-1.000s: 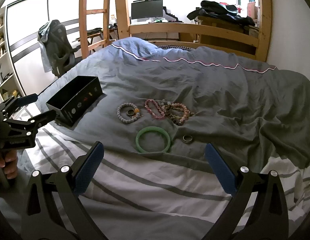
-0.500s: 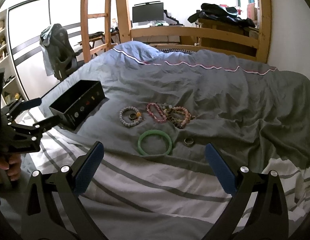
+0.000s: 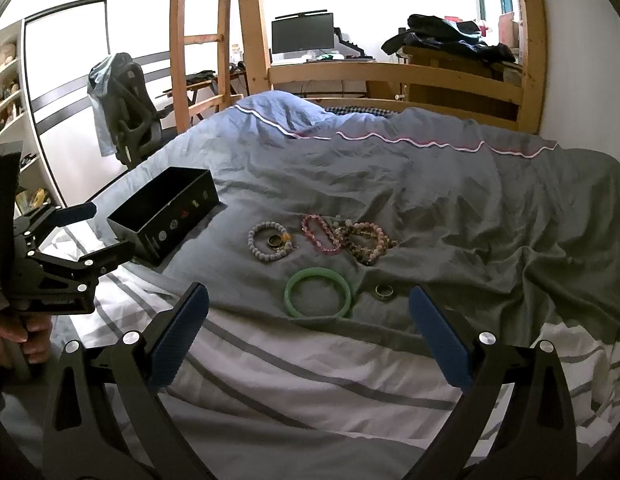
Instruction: Organize jewelry
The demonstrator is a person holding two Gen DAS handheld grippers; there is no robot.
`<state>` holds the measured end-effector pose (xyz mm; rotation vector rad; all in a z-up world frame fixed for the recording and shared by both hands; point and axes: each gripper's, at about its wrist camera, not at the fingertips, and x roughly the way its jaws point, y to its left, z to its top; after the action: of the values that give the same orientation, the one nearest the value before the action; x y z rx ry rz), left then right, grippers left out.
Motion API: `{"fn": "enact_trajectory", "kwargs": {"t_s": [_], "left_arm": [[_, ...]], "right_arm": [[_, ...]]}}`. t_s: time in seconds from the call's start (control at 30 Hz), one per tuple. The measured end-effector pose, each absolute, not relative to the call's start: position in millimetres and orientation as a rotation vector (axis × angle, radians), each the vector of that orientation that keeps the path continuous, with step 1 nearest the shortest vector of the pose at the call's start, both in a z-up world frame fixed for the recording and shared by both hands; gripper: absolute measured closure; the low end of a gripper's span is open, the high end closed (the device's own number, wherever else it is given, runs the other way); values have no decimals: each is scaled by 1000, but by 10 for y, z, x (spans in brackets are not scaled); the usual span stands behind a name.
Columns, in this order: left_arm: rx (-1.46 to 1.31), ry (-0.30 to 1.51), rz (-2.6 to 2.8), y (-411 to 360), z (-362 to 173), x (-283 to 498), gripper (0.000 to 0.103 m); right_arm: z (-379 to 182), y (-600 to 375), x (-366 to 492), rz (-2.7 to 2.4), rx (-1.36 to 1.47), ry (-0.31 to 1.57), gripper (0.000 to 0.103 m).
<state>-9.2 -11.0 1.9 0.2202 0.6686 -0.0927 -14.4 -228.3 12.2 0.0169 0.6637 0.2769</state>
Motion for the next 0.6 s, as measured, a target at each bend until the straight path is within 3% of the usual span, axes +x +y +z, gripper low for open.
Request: {"fn": "enact_trajectory", "kwargs": {"t_s": [0.6], "left_arm": [[233,678,-117,-144,1,-94,5]], "right_arm": [[156,-2300,-157,295,27,632,4]]}}
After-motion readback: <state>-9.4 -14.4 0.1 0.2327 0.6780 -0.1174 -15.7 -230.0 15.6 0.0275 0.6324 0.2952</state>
